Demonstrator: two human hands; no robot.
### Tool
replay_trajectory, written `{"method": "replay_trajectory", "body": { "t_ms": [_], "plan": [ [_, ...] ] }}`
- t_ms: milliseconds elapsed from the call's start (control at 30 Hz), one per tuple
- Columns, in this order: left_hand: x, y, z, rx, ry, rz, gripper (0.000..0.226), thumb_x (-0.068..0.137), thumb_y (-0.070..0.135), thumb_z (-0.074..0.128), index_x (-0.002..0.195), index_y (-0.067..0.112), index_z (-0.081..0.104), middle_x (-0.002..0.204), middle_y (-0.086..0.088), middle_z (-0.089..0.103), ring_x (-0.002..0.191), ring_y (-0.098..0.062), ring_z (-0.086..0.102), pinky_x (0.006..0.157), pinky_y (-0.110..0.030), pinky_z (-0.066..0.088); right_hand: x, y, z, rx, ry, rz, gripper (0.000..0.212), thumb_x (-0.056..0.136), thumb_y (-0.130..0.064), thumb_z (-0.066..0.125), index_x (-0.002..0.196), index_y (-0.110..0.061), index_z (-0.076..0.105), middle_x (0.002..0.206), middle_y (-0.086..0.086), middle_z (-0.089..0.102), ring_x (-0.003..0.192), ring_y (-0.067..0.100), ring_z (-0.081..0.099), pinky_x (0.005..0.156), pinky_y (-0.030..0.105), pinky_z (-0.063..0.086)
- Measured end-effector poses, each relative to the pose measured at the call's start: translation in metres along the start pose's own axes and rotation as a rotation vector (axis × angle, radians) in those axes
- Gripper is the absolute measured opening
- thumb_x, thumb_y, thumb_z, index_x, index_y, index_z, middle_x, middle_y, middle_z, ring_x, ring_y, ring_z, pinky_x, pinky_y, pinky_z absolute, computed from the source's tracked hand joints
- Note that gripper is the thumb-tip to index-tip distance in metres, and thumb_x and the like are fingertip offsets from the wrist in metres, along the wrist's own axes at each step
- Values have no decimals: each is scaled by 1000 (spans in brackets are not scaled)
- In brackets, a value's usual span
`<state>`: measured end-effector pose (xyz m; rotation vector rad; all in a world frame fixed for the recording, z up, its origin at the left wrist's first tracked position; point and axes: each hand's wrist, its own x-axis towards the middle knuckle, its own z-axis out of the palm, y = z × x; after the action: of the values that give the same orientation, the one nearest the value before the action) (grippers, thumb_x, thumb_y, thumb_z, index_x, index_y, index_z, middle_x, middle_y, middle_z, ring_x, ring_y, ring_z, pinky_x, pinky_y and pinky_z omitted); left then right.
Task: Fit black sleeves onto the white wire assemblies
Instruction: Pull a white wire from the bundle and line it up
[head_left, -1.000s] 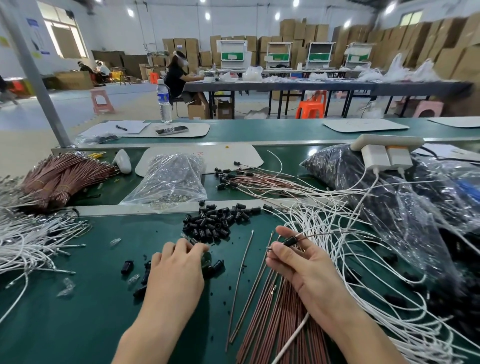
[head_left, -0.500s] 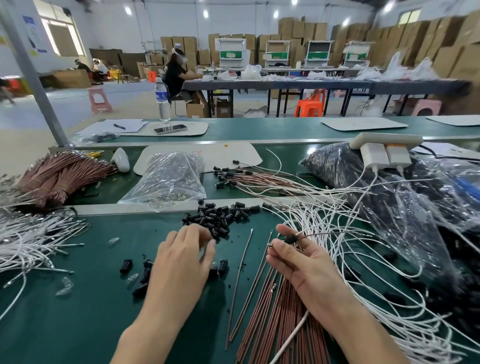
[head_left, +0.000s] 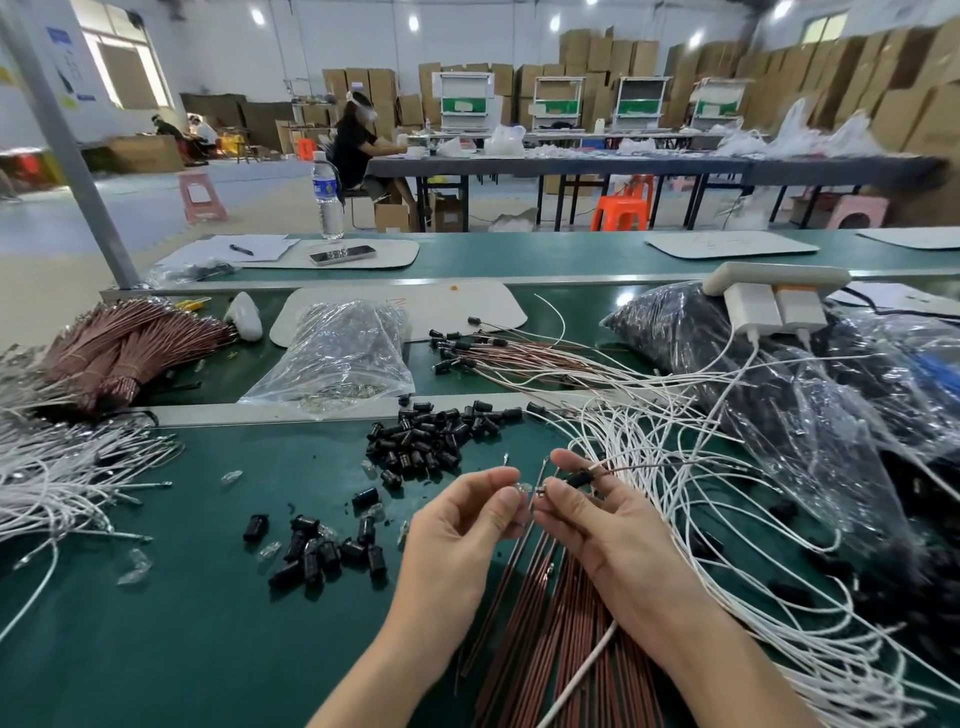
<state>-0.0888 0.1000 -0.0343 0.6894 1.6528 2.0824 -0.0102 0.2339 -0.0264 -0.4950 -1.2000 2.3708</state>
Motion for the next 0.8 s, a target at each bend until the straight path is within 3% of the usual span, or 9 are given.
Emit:
{"method": "replay_trajectory", "body": {
  "t_ms": [267,533,800],
  "plan": [
    [-3,-1,1,28,-30,7,25,83,31,70,102,15,72,94,-5,76,90,-16,73,79,-19,55,3,2,-2,-2,16,-17,45,69,-5,75,113,-6,69,81,13,73,77,22,74,68,25,60],
    [-4,1,2,85,-38,19,6,94,15,68,98,14,71,84,2,75,79,-6,70,73,-14,52,3,4,-2,-19,21,-34,28,70,-7,76,95,-17,80,83,13,74,80,23,75,70,25,60],
    [-4,2,2,98,-28,23,6,95,17,67,98,14,72,81,3,74,77,-6,69,73,-15,53,1,5,0,-47,30,-70,32,69,-8,77,100,-14,77,82,13,73,79,23,75,70,24,60]
  ]
}}
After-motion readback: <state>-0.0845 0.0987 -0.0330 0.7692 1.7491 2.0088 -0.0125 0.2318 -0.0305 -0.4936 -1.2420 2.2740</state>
